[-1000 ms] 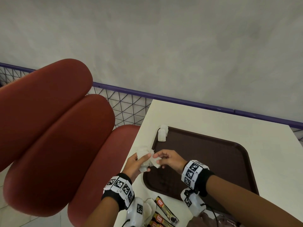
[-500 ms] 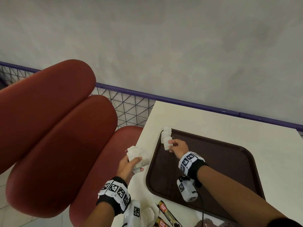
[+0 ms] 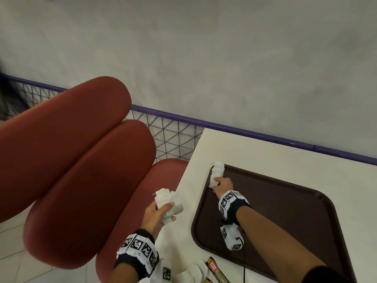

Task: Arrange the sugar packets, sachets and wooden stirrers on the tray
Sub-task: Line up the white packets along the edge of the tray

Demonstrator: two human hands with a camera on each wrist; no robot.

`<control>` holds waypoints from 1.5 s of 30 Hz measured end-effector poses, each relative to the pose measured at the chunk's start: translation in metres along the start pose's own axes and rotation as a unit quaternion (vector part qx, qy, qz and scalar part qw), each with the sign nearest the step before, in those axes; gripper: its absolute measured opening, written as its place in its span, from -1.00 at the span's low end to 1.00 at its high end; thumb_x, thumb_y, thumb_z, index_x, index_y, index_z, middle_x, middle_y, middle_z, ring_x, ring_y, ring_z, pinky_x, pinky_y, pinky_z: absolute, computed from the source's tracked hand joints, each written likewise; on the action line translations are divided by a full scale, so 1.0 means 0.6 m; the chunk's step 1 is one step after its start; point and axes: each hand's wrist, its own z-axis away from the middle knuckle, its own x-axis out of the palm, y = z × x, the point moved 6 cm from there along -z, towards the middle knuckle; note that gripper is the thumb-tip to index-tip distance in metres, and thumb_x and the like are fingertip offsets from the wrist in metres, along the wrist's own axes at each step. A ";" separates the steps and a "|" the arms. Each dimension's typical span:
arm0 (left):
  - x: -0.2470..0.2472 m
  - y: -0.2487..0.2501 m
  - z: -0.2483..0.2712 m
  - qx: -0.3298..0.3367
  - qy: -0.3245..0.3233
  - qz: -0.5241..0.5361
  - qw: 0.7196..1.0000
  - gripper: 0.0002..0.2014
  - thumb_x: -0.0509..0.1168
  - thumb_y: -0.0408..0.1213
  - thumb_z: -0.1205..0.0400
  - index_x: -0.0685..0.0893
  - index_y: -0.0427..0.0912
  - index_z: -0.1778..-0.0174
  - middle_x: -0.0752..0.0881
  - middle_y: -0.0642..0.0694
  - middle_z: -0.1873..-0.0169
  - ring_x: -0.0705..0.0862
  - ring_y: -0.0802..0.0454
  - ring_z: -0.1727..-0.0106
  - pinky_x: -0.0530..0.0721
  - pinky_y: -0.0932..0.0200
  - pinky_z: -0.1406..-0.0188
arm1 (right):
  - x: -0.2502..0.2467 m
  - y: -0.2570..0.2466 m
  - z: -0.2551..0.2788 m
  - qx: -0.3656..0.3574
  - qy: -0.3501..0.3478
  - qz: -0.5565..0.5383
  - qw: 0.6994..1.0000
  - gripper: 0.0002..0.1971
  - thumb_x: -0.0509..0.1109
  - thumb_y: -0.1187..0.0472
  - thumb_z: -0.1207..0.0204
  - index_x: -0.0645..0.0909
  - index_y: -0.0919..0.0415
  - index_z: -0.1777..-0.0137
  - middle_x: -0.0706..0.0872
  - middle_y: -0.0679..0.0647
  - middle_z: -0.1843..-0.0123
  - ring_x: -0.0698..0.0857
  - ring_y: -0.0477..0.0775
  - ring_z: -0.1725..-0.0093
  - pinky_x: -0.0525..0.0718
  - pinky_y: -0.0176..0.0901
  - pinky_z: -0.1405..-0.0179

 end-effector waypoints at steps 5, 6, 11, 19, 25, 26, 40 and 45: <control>0.019 0.001 0.001 -0.007 -0.023 0.003 1.000 -0.66 0.31 -0.53 -0.57 0.56 -0.35 -0.29 0.69 -0.22 0.03 0.64 -0.09 0.17 0.65 0.23 0.51 | -0.010 -0.011 0.018 0.002 -0.012 0.033 0.999 -0.58 0.35 0.39 -0.51 0.47 0.34 -0.38 0.44 0.13 -0.13 0.47 0.28 -0.36 0.47 -0.25 -0.19; 0.021 0.001 0.001 -0.008 -0.023 0.001 1.000 -0.65 0.31 -0.52 -0.57 0.56 -0.34 -0.29 0.68 -0.23 0.01 0.65 -0.10 0.16 0.66 0.22 0.50 | -0.015 -0.018 0.028 -0.015 -0.011 0.072 0.997 -0.57 0.36 0.35 -0.51 0.48 0.27 -0.39 0.39 0.16 -0.24 0.40 0.25 -0.39 0.42 -0.24 -0.25; 0.032 0.000 0.005 -0.021 -0.027 -0.010 0.999 -0.70 0.33 -0.49 -0.57 0.57 -0.38 -0.23 0.69 -0.26 0.02 0.66 -0.11 0.17 0.66 0.20 0.49 | -0.021 -0.049 0.088 -0.130 -0.050 0.109 0.984 -0.73 0.30 0.35 -0.53 0.56 0.21 -0.22 0.34 0.15 -0.35 0.27 0.13 -0.40 0.25 -0.35 -0.26; 0.073 -0.004 0.021 -0.035 -0.052 -0.037 0.997 -0.76 0.31 -0.48 -0.59 0.59 -0.39 -0.18 0.71 -0.25 0.07 0.68 -0.11 0.18 0.67 0.22 0.50 | -0.010 -0.065 0.162 -0.172 -0.198 -0.018 0.965 -0.64 0.25 0.50 -0.48 0.63 -0.01 0.28 0.64 0.49 0.06 0.51 0.04 0.18 0.49 -0.25 0.06; 0.094 -0.005 0.033 -0.037 -0.066 -0.049 0.996 -0.75 0.30 -0.46 -0.61 0.59 -0.38 -0.20 0.71 -0.24 0.07 0.70 -0.10 0.17 0.69 0.22 0.48 | -0.025 -0.062 0.187 -0.183 -0.232 -0.075 0.952 -0.78 0.28 0.47 -0.54 0.66 0.43 -0.13 0.70 0.18 -0.08 0.62 -0.04 -0.07 0.58 -0.44 -0.10; 0.095 -0.006 0.034 -0.038 -0.065 -0.048 0.996 -0.76 0.29 -0.45 -0.61 0.59 -0.38 -0.19 0.71 -0.24 0.08 0.69 -0.10 0.17 0.69 0.22 0.48 | -0.030 -0.061 0.185 -0.182 -0.218 -0.083 0.955 -0.78 0.30 0.47 -0.53 0.67 0.42 -0.14 0.71 0.19 -0.10 0.63 -0.02 -0.10 0.58 -0.40 -0.16; 0.063 -0.019 0.039 -0.117 -0.065 0.020 0.991 -0.84 0.03 -0.58 -0.61 0.50 -0.38 0.02 0.58 -0.28 0.21 0.58 -0.17 0.25 0.65 0.09 0.38 | -0.089 0.011 0.095 -0.080 0.045 -0.055 0.994 -0.70 0.23 0.59 -0.44 0.67 0.34 -0.06 0.70 0.27 -0.10 0.61 0.04 0.06 0.58 -0.22 0.00; 0.044 -0.016 0.035 -0.109 -0.072 0.019 0.991 -0.78 0.01 -0.63 -0.61 0.52 -0.43 -0.05 0.58 -0.34 0.12 0.60 -0.19 0.20 0.73 0.08 0.35 | -0.068 0.012 0.071 -0.054 0.050 -0.041 0.996 -0.65 0.13 0.63 -0.42 0.67 0.38 -0.02 0.70 0.30 -0.09 0.60 0.09 0.08 0.55 -0.23 0.05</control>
